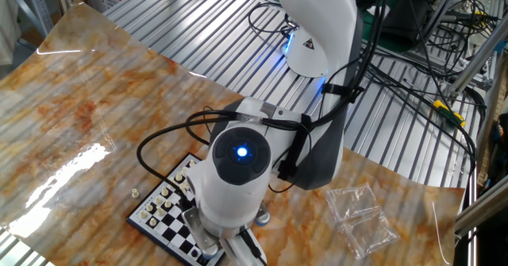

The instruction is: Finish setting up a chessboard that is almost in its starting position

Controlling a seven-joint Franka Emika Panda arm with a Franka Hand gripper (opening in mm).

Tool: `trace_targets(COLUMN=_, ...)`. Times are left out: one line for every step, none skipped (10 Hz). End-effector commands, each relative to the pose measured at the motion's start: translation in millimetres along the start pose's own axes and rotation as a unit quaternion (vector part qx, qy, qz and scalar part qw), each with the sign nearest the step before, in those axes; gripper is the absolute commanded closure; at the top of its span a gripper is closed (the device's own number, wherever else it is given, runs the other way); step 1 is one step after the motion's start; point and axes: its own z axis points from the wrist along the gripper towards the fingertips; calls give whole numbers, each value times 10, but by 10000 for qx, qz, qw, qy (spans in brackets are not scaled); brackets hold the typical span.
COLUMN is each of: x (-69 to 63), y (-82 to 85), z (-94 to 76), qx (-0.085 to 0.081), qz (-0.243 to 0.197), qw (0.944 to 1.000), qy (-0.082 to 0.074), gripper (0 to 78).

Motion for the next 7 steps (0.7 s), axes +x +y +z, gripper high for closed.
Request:
trace_targets(x=-44, y=-51, z=-30, qx=33, qz=-247, qw=9997, qy=33, gripper=764)
trace_targets(x=-47, y=-56, z=-31, qx=58, qz=-309, qw=9995, qy=35, gripper=764)
trace_targets(x=-47, y=-56, z=-31, qx=104, qz=-409, qw=9991, qy=14, gripper=764)
trace_targets(x=-51, y=-57, z=-29, qx=131, qz=-468, qw=9988, qy=2, gripper=764)
trace_targets(x=-54, y=-59, z=-27, qx=124, qz=-485, qw=9987, qy=4, gripper=764)
trace_targets(x=-58, y=-60, z=-24, qx=122, qz=-503, qw=9987, qy=2, gripper=764)
trace_targets(x=-59, y=-61, z=-24, qx=121, qz=-501, qw=9987, qy=1, gripper=764)
